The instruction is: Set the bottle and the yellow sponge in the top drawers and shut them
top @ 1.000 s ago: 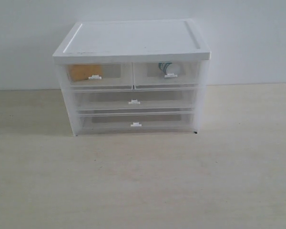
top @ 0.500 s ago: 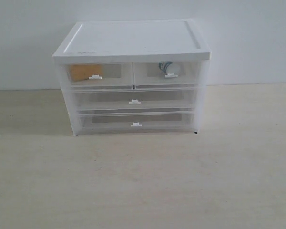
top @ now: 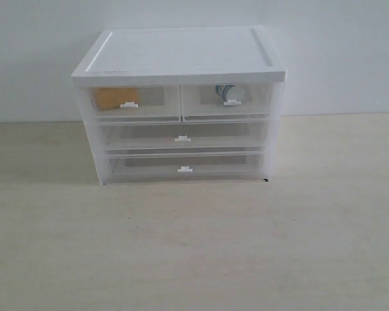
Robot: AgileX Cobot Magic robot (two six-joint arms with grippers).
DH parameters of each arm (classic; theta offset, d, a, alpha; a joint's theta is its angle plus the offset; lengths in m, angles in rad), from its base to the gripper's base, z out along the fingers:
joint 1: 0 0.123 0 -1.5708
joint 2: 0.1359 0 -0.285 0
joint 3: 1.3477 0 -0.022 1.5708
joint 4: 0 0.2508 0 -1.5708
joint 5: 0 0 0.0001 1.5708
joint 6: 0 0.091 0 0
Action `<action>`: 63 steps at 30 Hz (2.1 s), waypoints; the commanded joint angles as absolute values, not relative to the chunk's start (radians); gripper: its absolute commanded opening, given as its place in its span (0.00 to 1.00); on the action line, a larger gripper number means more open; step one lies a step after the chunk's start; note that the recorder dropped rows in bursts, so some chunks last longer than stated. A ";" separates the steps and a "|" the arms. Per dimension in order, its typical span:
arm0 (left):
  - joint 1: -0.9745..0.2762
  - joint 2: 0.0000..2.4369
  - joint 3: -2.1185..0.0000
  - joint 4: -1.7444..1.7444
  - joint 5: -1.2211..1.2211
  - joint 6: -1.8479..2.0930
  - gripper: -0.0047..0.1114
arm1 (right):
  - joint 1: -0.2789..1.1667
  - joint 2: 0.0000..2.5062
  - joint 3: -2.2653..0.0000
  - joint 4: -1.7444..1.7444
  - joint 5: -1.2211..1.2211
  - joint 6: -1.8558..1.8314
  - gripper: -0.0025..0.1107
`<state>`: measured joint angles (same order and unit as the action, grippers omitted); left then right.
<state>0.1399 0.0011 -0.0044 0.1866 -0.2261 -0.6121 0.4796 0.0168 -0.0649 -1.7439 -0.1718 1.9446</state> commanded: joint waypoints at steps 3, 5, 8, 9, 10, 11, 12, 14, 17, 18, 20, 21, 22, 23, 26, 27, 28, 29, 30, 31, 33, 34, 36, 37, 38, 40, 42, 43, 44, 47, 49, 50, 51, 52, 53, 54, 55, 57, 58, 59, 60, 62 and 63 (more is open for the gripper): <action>0.138 0.000 0.000 0.000 -0.067 -0.196 0.07 | 0.477 0.012 -0.061 -1.744 -0.175 1.937 0.02; 0.138 0.000 0.000 -0.103 -0.013 -0.011 0.07 | 0.477 0.012 -0.061 -1.744 -0.175 1.939 0.02; 0.140 0.000 0.000 -0.112 0.065 0.140 0.07 | 0.477 0.012 -0.061 -1.744 -0.175 1.939 0.02; 0.142 0.000 0.000 -0.105 0.096 0.172 0.07 | 0.477 0.012 -0.061 -1.744 -0.175 1.939 0.02; 0.142 0.000 0.000 -0.096 0.121 0.201 0.07 | 0.477 0.012 -0.061 -1.744 -0.175 1.939 0.02; 0.142 0.000 0.000 -0.091 0.158 0.216 0.07 | 0.477 0.012 -0.061 -1.744 -0.175 1.937 0.02; 0.142 0.000 0.000 -0.090 0.196 0.218 0.07 | 0.477 0.012 -0.061 -1.744 -0.175 1.937 0.02; 0.142 0.000 0.000 -0.090 0.269 0.218 0.07 | 0.477 0.012 -0.061 -1.744 -0.175 1.937 0.02; 0.142 0.000 0.000 -0.087 0.296 0.218 0.07 | 0.477 0.012 -0.061 -1.744 -0.175 1.937 0.02; 0.142 0.000 0.000 -0.087 0.296 0.218 0.07 | 0.477 0.012 -0.061 -1.744 -0.175 1.937 0.02; 0.142 0.000 0.000 -0.087 0.296 0.218 0.07 | 0.477 0.012 -0.061 -1.744 -0.175 1.937 0.02; 0.142 0.000 0.000 -0.087 0.296 0.216 0.07 | 0.477 0.012 -0.061 -1.744 -0.175 1.937 0.02; 0.142 0.000 0.000 -0.087 0.296 0.216 0.07 | 0.477 0.012 -0.061 -1.744 -0.175 1.937 0.02; 0.142 0.000 0.000 -0.087 0.296 0.216 0.07 | 0.477 0.012 -0.061 -1.744 -0.175 1.937 0.02; 0.142 0.000 0.000 -0.085 0.296 0.200 0.07 | 0.477 0.012 -0.061 -1.744 -0.175 1.937 0.02; 0.142 0.000 0.000 -0.080 0.296 0.187 0.07 | 0.477 0.012 -0.061 -1.744 -0.175 1.937 0.02; 0.142 0.000 0.000 -0.066 0.296 0.174 0.07 | 0.477 0.012 -0.061 -1.744 -0.175 1.937 0.02; 0.142 0.000 0.000 -0.047 0.296 0.160 0.07 | 0.477 0.012 -0.061 -1.744 -0.177 1.937 0.02; 0.142 0.000 0.000 -0.010 0.296 0.125 0.07 | 0.477 0.012 -0.061 -1.744 -0.179 1.937 0.02; 0.142 0.000 0.000 0.012 0.296 0.097 0.07 | 0.477 0.012 -0.061 -1.744 -0.179 1.937 0.02; 0.142 0.000 0.000 0.026 0.296 0.072 0.07 | 0.477 0.012 -0.061 -1.744 -0.179 1.937 0.02; 0.142 0.000 0.000 0.026 0.296 0.072 0.07 | 0.477 0.012 -0.061 -1.744 -0.179 1.937 0.02; 0.142 0.000 0.000 0.026 0.296 0.072 0.07 | 0.477 0.012 -0.061 -1.744 -0.179 1.937 0.02; 0.142 0.000 0.000 0.026 0.296 0.072 0.07 | 0.477 0.012 -0.061 -1.744 -0.179 1.937 0.02; 0.142 0.000 0.000 0.026 0.296 0.072 0.07 | 0.477 0.012 -0.061 -1.744 -0.179 1.937 0.02; 0.142 0.000 0.000 0.026 0.296 0.076 0.07 | 0.477 0.012 -0.061 -1.744 -0.179 1.937 0.02; 0.142 0.000 0.000 0.026 0.296 0.076 0.07 | 0.477 0.012 -0.061 -1.744 -0.179 1.937 0.02; 0.142 0.000 0.000 0.026 0.296 0.076 0.07 | 0.477 0.012 -0.061 -1.744 -0.179 1.937 0.02; 0.142 0.000 0.000 0.026 0.296 0.076 0.07 | 0.477 0.012 -0.061 -1.744 -0.179 1.937 0.02; 0.142 0.000 0.000 0.026 0.296 0.076 0.07 | 0.477 0.012 -0.061 -1.744 -0.179 1.939 0.02; 0.142 0.000 0.000 0.026 0.296 0.076 0.07 | 0.477 0.012 -0.061 -1.744 -0.179 1.939 0.02; 0.142 0.000 0.000 0.026 0.296 0.076 0.07 | 0.477 0.012 -0.061 -1.744 -0.179 1.939 0.02; 0.142 0.000 0.000 0.026 0.296 0.076 0.07 | 0.477 0.012 -0.061 -1.744 -0.179 1.939 0.02; 0.142 0.000 0.000 0.026 0.296 0.076 0.07 | 0.477 0.012 -0.061 -1.744 -0.179 1.939 0.02; 0.142 0.000 0.000 0.026 0.296 0.076 0.07 | 0.477 0.012 -0.061 -1.744 -0.179 1.939 0.02; 0.142 0.000 0.000 0.026 0.296 0.076 0.07 | 0.477 0.012 -0.061 -1.744 -0.179 1.939 0.02; 0.142 0.000 0.000 0.026 0.296 0.076 0.07 | 0.477 0.012 -0.061 -1.744 -0.179 1.939 0.02; 0.142 0.000 0.000 0.026 0.296 0.076 0.07 | 0.477 0.012 -0.061 -1.744 -0.179 1.939 0.02; 0.142 0.000 0.000 0.026 0.296 0.076 0.07 | 0.477 0.012 -0.061 -1.744 -0.179 1.939 0.02; 0.142 0.000 0.000 0.026 0.296 0.076 0.07 | 0.477 0.012 -0.061 -1.744 -0.179 1.939 0.02; 0.142 0.000 0.000 0.026 0.296 0.076 0.07 | 0.477 0.012 -0.061 -1.744 -0.189 1.966 0.02; 0.142 0.000 0.000 0.026 0.296 0.076 0.07 | 0.477 0.012 -0.061 -1.510 -0.236 2.095 0.02; 0.142 0.000 0.000 0.026 0.296 0.076 0.07 | 0.477 0.012 -0.061 -1.316 -0.269 2.095 0.02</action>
